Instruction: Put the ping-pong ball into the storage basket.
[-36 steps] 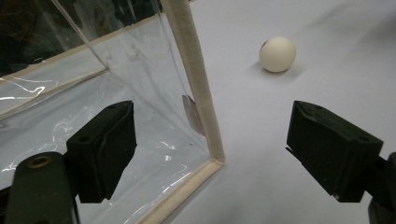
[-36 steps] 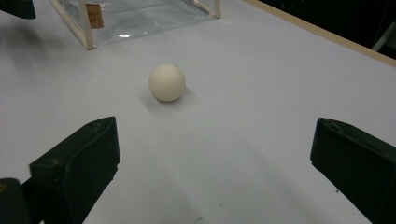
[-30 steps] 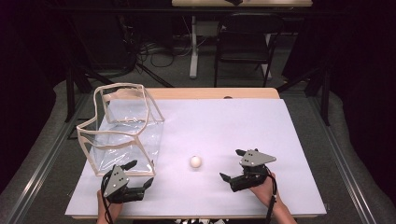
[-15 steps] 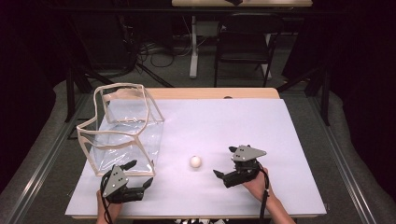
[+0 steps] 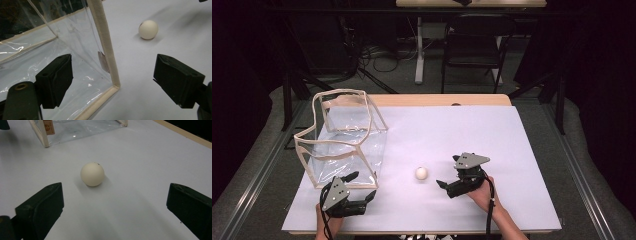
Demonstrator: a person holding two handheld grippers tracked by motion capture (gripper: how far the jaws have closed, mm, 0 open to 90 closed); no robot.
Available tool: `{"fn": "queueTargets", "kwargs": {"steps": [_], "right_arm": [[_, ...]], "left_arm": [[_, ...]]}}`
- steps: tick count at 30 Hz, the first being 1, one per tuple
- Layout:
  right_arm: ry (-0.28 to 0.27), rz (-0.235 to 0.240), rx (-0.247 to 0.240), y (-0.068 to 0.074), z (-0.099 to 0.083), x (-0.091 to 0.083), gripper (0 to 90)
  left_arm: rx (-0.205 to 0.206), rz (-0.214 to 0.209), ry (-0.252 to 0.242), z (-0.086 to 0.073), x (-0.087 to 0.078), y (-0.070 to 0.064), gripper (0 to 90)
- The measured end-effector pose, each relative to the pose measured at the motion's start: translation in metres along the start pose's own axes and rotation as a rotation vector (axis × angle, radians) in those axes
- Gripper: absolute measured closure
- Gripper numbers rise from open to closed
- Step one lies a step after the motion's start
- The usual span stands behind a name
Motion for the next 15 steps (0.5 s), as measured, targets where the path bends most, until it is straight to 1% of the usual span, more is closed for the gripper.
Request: {"fn": "queueTargets", "kwargs": {"steps": [5, 9, 13, 15], "right_arm": [[0.002, 0.017, -0.004, 0.003, 0.002, 0.007, 0.8], [0.015, 0.030, -0.007, 0.005, 0.003, 0.013, 0.8], [0.032, 0.039, -0.011, 0.007, 0.004, 0.018, 0.7], [0.029, 0.045, -0.012, 0.007, 0.006, 0.021, 0.7]], "left_arm": [[0.001, -0.002, 0.000, 0.000, 0.000, 0.000, 16.1], [0.004, -0.003, 0.001, 0.000, 0.000, 0.000, 16.1], [-0.001, -0.006, 0.000, 0.000, 0.001, 0.000, 16.1], [-0.001, -0.006, 0.000, 0.000, 0.001, 0.000, 16.1]]}}
Point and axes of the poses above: each handheld gripper's, and its own axes: x roughly forward along the jaws, z roughly out of its top, y roughly to its left, the point moved 5 cm from there along x, roughly forward along the jaws, and after that the axes turned 5 degrees about -z, right-handed, at the moved point
